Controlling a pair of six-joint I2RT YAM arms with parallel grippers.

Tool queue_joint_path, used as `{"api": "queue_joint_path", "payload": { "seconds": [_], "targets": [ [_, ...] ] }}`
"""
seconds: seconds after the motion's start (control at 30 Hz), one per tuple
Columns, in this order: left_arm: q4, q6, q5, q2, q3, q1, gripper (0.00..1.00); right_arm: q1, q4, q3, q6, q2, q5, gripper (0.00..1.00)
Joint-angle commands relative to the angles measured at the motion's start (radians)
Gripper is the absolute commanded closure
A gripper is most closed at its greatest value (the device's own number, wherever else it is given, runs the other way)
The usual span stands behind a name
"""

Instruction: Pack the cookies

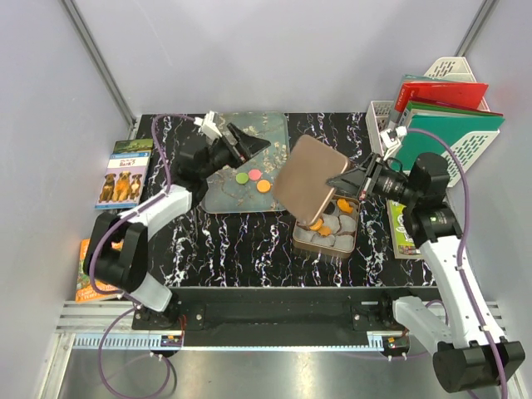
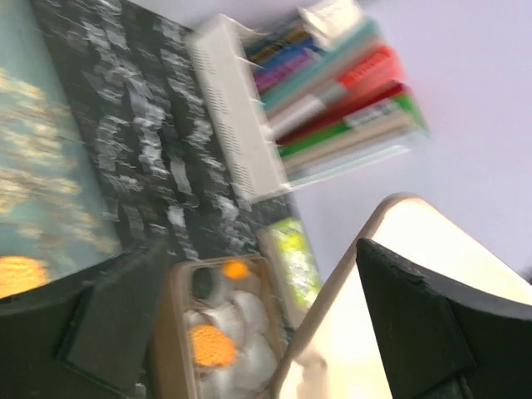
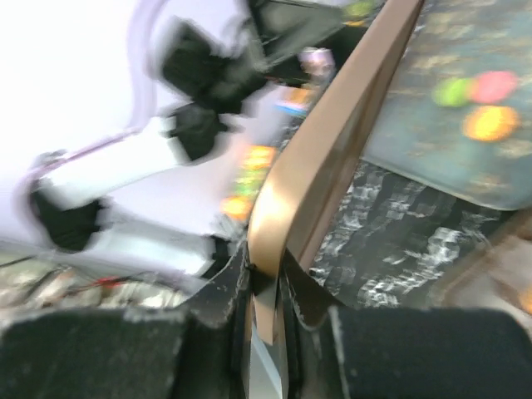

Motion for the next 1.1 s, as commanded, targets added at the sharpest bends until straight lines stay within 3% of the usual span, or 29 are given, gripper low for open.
{"api": "queue_joint_path", "payload": {
  "seconds": [0.0, 0.1, 0.17, 0.33, 0.67, 0.9, 1.07],
  "targets": [
    [0.546, -0.272, 0.254, 0.086, -0.071, 0.035, 0.01, 0.003, 0.637, -0.133, 0.418, -0.004, -0.25, 1.0],
    [1.02, -0.485, 0.314, 0.182, -0.109, 0.048, 0.01, 0.002, 0.935, -0.196, 0.615, 0.014, -0.269, 1.0],
    [1.203, -0.654, 0.331, 0.277, -0.095, 0.06, 0.01, 0.002, 1.03, -0.207, 0.676, 0.037, -0.274, 1.0],
    [1.202, -0.607, 0.389, 0.29, -0.059, 0.078, 0.01, 0.0, 1.259, -0.212, 0.838, 0.069, -0.286, 1.0],
    [1.2, -0.509, 0.46, 0.153, -0.103, 0.12, 0.01, -0.011, 1.234, -0.281, 0.807, 0.103, -0.297, 1.0],
    [1.153, -0.486, 0.464, 0.037, -0.154, 0.123, 0.09, -0.009, 1.222, -0.264, 0.795, 0.138, -0.29, 1.0],
    [1.133, -0.48, 0.492, -0.006, -0.166, 0.066, 0.13, -0.009, 1.269, -0.252, 0.825, 0.177, -0.284, 1.0]
  ]
}}
